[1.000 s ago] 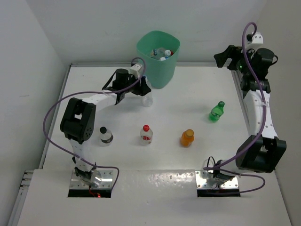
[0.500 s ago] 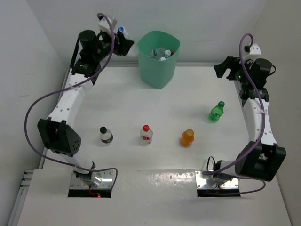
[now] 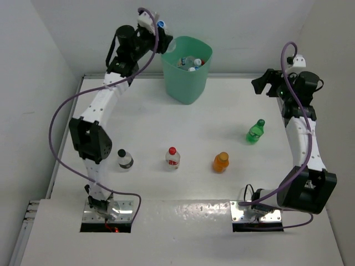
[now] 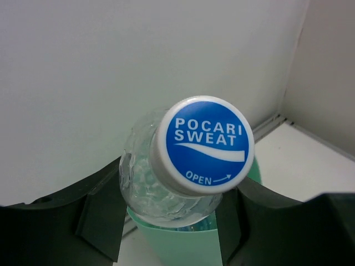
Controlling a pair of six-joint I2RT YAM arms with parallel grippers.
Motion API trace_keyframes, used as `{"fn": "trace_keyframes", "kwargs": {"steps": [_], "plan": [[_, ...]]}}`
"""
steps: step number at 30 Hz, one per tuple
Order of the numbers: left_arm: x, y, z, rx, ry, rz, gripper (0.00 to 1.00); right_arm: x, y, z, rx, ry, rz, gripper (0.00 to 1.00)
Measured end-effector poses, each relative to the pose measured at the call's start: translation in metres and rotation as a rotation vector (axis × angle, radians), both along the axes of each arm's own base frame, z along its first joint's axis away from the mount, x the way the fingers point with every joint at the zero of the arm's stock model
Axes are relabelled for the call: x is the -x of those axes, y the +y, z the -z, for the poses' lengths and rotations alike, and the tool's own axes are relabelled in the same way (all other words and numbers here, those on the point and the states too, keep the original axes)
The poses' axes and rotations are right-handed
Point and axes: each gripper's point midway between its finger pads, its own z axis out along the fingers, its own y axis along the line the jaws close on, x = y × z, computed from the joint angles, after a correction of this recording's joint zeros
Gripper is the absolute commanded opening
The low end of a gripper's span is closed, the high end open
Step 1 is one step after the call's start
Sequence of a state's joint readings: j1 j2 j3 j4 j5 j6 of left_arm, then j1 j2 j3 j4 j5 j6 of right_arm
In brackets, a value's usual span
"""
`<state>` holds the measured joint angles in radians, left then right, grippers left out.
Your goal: Put the plastic bottles in the bin
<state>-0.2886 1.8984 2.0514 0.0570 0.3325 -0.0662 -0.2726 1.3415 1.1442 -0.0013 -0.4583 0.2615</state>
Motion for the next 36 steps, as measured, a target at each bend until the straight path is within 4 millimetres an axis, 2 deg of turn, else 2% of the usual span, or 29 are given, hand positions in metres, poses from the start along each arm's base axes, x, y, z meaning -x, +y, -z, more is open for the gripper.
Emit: {"fn": "trace_keyframes", "kwargs": {"steps": [4,7,8,10,11,18,20,22,24,28,30,31,33,36], "plan": [[-0.043,-0.014,0.077,-0.046,0.135,-0.005,0.23,0.001,0.000,0.007,-0.001,0.014,0.001,0.90],[-0.055,-0.019,0.117,-0.070,0.213,-0.003,0.25,0.002,0.000,0.013,-0.003,0.026,0.001,0.90],[-0.056,-0.021,0.125,-0.077,0.229,-0.004,0.39,0.003,0.000,0.014,-0.003,0.029,0.001,0.90],[-0.056,-0.022,0.128,-0.081,0.238,-0.007,0.72,0.003,0.000,0.016,-0.003,0.034,0.001,0.90],[-0.056,-0.023,0.125,-0.081,0.226,-0.010,1.00,0.003,0.000,0.017,-0.004,0.036,0.001,0.90],[-0.055,-0.017,0.102,-0.055,0.186,-0.070,1.00,0.004,0.001,0.018,-0.007,0.042,-0.007,0.90],[-0.048,-0.011,0.089,-0.046,0.181,-0.076,1.00,0.006,0.003,0.021,0.000,0.056,-0.022,0.90],[-0.036,-0.004,0.065,-0.031,0.154,-0.079,1.00,0.010,0.004,0.028,0.012,0.082,-0.033,0.90],[-0.015,0.011,0.031,-0.009,0.113,-0.093,1.00,0.016,0.004,0.035,0.035,0.113,-0.044,0.90],[0.049,0.067,-0.039,0.041,0.006,-0.170,1.00,0.038,-0.009,0.045,0.085,0.160,-0.028,0.90],[0.084,0.093,-0.060,0.058,-0.047,-0.211,1.00,0.054,-0.015,0.050,0.109,0.179,-0.017,0.90],[0.099,0.106,-0.063,0.063,-0.058,-0.238,1.00,0.062,-0.018,0.053,0.125,0.184,-0.011,0.90],[0.119,0.119,-0.062,0.067,-0.066,-0.263,1.00,0.077,-0.018,0.060,0.151,0.196,-0.012,0.90],[0.127,0.125,-0.050,0.065,-0.048,-0.273,1.00,0.089,-0.015,0.073,0.173,0.220,-0.022,0.90]]}}
